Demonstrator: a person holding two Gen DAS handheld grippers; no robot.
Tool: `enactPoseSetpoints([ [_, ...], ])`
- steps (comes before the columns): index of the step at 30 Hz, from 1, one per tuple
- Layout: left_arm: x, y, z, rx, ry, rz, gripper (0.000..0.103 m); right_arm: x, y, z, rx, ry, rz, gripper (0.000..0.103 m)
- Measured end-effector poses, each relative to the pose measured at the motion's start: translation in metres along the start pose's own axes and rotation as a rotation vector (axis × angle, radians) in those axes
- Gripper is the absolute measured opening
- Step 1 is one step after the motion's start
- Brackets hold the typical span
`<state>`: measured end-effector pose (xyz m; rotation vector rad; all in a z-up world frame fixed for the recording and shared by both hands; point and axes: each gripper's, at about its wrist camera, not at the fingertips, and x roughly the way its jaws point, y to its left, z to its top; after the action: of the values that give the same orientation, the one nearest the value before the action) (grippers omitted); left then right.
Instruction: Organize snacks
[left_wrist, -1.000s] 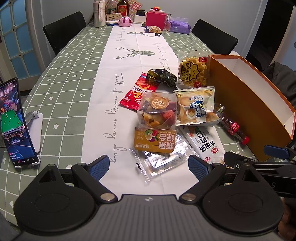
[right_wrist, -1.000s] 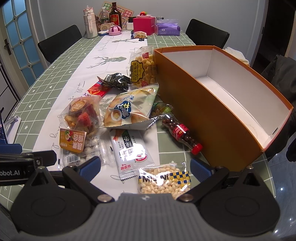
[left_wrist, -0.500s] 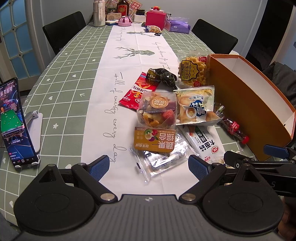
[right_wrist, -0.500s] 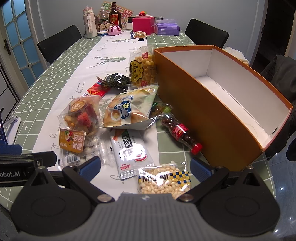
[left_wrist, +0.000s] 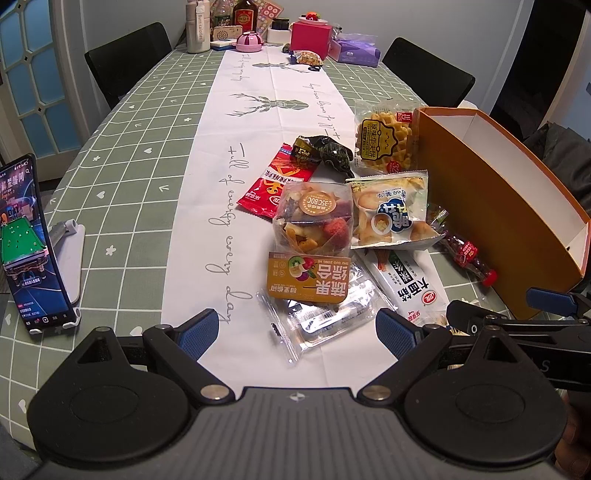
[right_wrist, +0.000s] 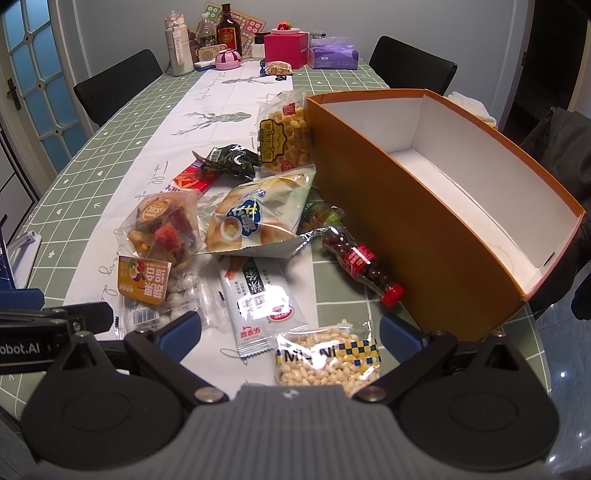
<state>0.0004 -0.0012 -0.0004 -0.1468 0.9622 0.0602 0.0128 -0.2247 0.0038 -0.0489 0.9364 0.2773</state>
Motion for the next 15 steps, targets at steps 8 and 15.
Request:
enactPoseSetpoints([
  [8,-0.0002,0.0001,0.0,0.001,0.0,-0.001,0.103,0.0,-0.0001,0.0001,0.001,0.0,0.0,0.1],
  [15,-0.0001,0.0,0.0,0.001,-0.001,0.0,0.103,0.0,-0.0002,0.0002,0.0,0.0,0.001,0.1],
])
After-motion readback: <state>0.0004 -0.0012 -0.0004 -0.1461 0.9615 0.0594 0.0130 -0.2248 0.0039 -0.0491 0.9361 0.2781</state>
